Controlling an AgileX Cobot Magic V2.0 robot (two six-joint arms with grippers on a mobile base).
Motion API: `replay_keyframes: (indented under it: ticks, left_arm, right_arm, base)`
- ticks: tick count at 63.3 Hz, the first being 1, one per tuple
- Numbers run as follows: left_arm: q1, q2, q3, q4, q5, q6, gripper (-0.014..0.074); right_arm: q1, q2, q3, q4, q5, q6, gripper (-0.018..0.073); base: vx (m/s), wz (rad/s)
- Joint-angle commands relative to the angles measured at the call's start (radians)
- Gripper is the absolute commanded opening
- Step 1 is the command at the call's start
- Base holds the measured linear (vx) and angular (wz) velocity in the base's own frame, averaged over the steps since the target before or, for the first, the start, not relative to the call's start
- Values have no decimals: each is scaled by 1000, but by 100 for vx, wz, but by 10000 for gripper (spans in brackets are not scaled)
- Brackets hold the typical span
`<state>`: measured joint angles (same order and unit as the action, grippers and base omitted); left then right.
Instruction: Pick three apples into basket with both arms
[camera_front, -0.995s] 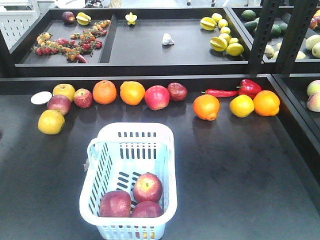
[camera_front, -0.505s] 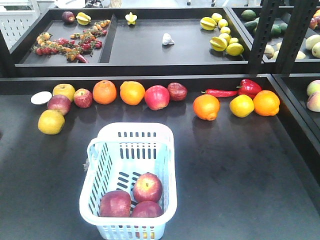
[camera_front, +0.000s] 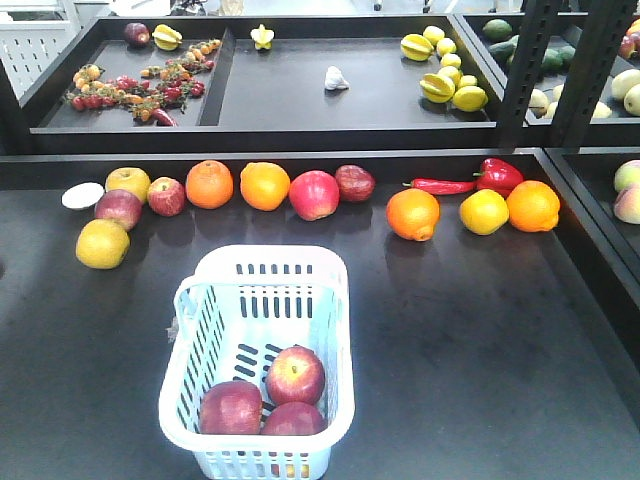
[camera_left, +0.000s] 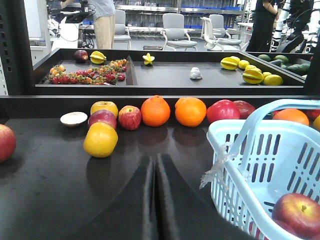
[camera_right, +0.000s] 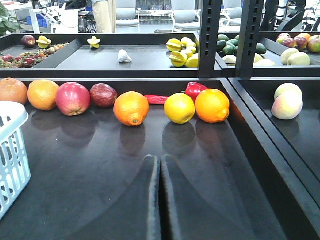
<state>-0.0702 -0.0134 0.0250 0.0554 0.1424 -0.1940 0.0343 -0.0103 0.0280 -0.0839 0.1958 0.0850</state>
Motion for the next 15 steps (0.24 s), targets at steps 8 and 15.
replay_keyframes:
  ticks: [8,15]
  left_arm:
    - [-1,-14,14,-5,-71,-9,-6]
    - [-1,-14,14,-5,-71,-9,-6]
  right_arm:
    - [-6,-18,11,-5,-78,-3,-9]
    - [-6,-18,11,-5,-78,-3,-9]
  base:
    - [0,0]
    - [0,0]
